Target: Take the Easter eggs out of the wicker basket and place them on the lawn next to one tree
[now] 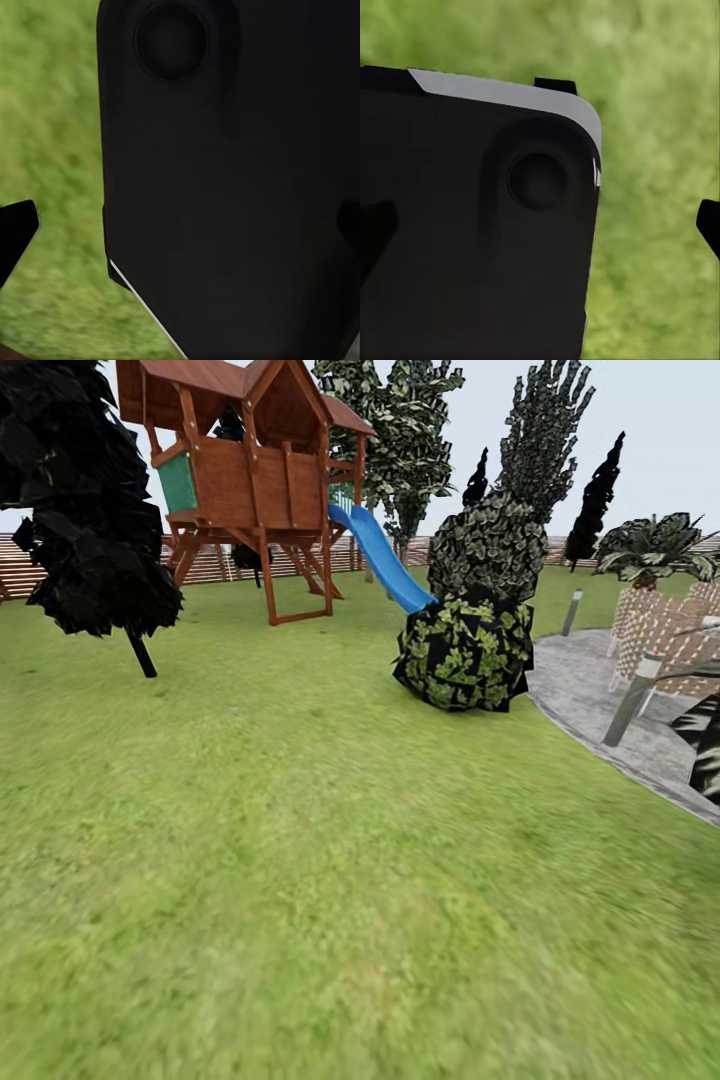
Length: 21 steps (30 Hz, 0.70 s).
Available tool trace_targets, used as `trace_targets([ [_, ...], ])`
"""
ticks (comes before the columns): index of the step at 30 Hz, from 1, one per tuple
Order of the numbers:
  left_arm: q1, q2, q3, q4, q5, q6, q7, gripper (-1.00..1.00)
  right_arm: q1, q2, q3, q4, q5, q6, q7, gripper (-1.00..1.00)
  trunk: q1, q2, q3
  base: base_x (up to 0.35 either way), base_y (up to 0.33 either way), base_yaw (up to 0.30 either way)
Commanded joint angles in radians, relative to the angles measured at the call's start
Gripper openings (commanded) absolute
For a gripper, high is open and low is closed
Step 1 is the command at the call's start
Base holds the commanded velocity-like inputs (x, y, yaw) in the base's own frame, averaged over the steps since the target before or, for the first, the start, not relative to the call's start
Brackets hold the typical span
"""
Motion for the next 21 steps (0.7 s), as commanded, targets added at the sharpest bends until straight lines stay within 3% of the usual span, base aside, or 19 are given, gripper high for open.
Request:
trace_targets([
  [1,0.0,0.0,0.004,0.0,0.001,0.0,0.0,1.0,-0.001,0.0,-0.001,0.001,0.009,-0.003,0.0,1.0,0.001,0.0,-0.001,0.327,0.144,0.0],
  [21,0.0,0.0,0.004,0.0,0.001,0.0,0.0,1.0,-0.001,0.0,0.0,-0.001,0.009,-0.003,0.0,1.0,0.001,0.0,-0.001,0.327,0.144,0.003],
])
